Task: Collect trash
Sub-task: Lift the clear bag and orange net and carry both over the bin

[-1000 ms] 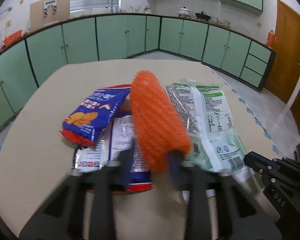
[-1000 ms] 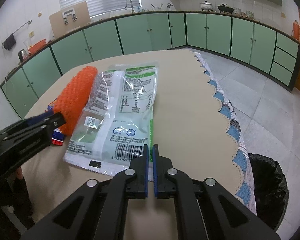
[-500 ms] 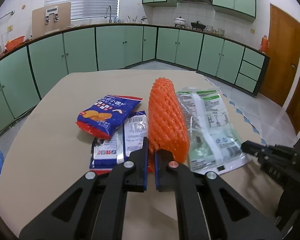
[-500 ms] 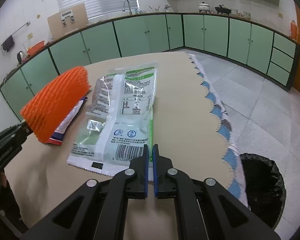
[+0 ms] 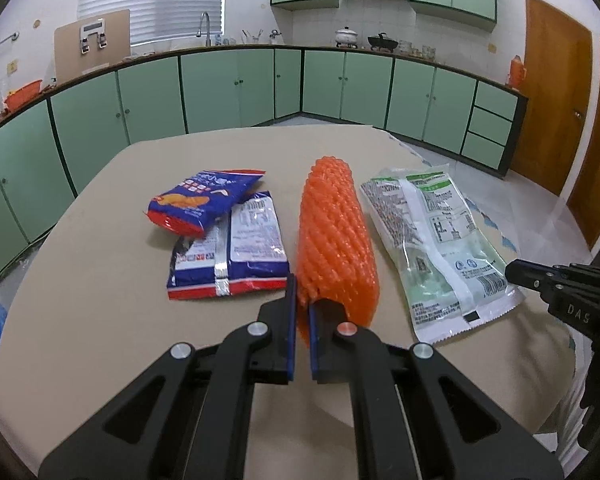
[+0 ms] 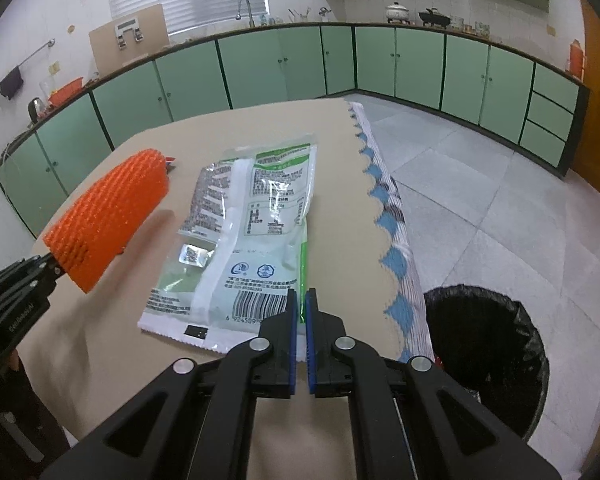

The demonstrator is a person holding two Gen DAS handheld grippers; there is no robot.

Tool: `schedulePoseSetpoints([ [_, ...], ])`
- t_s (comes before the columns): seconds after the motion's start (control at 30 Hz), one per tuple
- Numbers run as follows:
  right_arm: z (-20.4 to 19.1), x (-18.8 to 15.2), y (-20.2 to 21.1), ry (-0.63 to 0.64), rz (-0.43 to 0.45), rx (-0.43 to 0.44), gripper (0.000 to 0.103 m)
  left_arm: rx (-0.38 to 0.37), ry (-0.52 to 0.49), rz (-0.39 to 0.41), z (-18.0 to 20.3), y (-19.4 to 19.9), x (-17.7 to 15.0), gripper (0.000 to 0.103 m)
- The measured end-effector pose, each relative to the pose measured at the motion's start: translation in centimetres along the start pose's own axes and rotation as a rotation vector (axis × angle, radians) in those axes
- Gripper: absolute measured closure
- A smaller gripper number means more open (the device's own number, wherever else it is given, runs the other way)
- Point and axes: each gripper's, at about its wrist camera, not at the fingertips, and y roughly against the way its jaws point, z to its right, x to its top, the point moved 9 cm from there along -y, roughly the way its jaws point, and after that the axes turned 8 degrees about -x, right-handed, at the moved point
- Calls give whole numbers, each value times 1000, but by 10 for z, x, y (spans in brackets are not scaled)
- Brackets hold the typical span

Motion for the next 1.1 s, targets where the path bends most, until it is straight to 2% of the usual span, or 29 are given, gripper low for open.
schedulePoseSetpoints([
  [0.17, 4, 7, 6, -31, 39, 19, 94, 3, -9, 11, 0, -2, 0, 99],
  [0.27, 5, 13, 8, -48, 63, 32, 76, -2, -4, 14, 4, -3, 0, 99],
  [0.33, 2, 18, 5, -52, 62, 51, 60, -5, -3, 19, 5, -3, 0, 99],
  [0.5, -7, 20, -15, -34, 6, 60, 40, -9, 8, 21, 4, -6, 2, 99],
  [0.57, -11, 14, -29, -23, -54, 65, 39, -7, 8, 19, 3, -6, 1, 99],
  [0.6, -13, 10, -34, -7, -68, 59, 39, -5, 9, 18, 2, -7, 1, 99],
  [0.63, -16, 9, -35, 35, -47, 21, 47, -5, 12, 17, 1, -7, 0, 99],
  [0.7, -22, 7, -33, 103, -12, -16, 67, -2, 18, 13, 0, -7, -2, 99],
  [0.8, -19, 7, -33, 106, 4, -37, 94, -1, 28, 1, -2, -10, -4, 99],
  [0.9, -17, 7, -28, 86, 11, -8, 100, -1, 29, 1, -2, -10, -4, 99],
  [1.1, -9, 21, -1, 43, 83, 17, 101, -11, 22, 16, 3, -5, 3, 99],
])
